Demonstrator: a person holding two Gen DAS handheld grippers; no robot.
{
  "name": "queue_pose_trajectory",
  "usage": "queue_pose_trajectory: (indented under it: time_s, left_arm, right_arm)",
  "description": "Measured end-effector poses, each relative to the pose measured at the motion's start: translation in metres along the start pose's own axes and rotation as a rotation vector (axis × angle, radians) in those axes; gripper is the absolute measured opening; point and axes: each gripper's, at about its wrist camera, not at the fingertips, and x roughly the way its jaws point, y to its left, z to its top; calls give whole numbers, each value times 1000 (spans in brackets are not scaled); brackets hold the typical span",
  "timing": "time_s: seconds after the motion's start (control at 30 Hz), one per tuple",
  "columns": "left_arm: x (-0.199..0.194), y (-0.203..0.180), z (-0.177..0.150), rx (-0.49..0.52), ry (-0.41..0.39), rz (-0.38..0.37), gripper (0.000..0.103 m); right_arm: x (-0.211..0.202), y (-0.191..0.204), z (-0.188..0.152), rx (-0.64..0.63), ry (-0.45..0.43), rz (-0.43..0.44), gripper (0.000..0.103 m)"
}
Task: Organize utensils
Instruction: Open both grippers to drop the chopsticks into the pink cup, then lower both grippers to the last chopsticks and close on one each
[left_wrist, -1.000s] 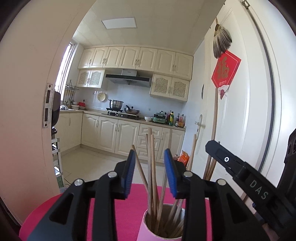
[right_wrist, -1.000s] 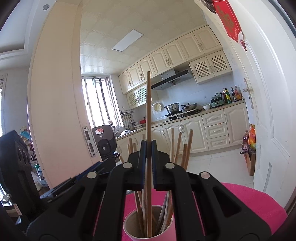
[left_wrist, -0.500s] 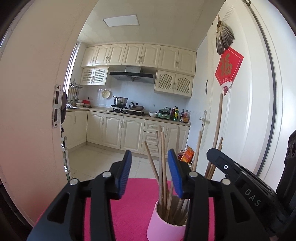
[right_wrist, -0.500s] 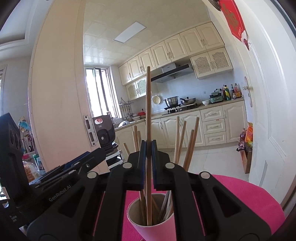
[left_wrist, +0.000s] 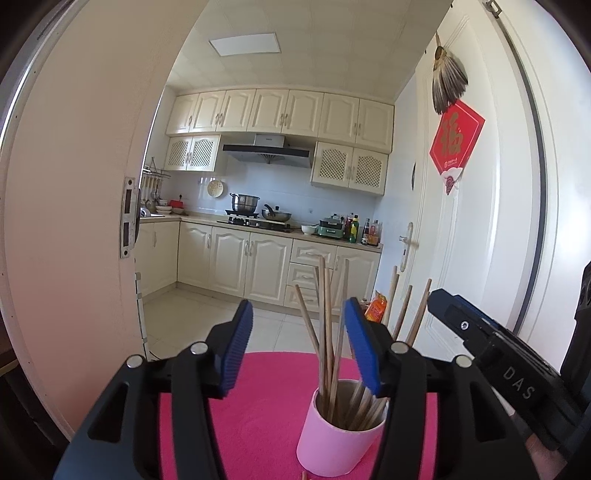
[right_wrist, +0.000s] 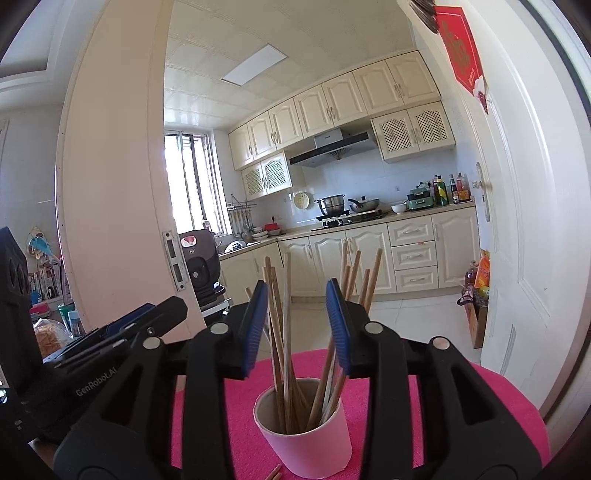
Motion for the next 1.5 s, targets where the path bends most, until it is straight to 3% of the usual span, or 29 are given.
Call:
queue_pose_trajectory:
  time_s: [0.47, 0.73, 0.83, 0.97, 1.3, 1.5]
  left_arm:
    - [-58, -4, 9, 24, 4, 25, 56]
    - [-82, -7, 6, 38, 89, 39, 61]
    - [-79, -8, -3, 47, 185, 39, 65]
    - [-67, -3, -24, 58, 371, 31, 65]
    - [-30, 16, -91, 98, 774, 72, 65]
    - [-18, 13, -123, 135, 910, 79, 65]
  right_arm:
    - [-60, 12, 14, -36, -6, -5, 43]
    - [-86, 14, 4, -39, 60, -17, 49]
    - [-90, 12, -5, -37, 116, -25, 51]
    - [-90, 6, -21, -12, 214, -46, 61]
    - [-74, -10, -73, 66, 469, -98, 65]
    - [-70, -14, -94, 90, 546, -98, 65]
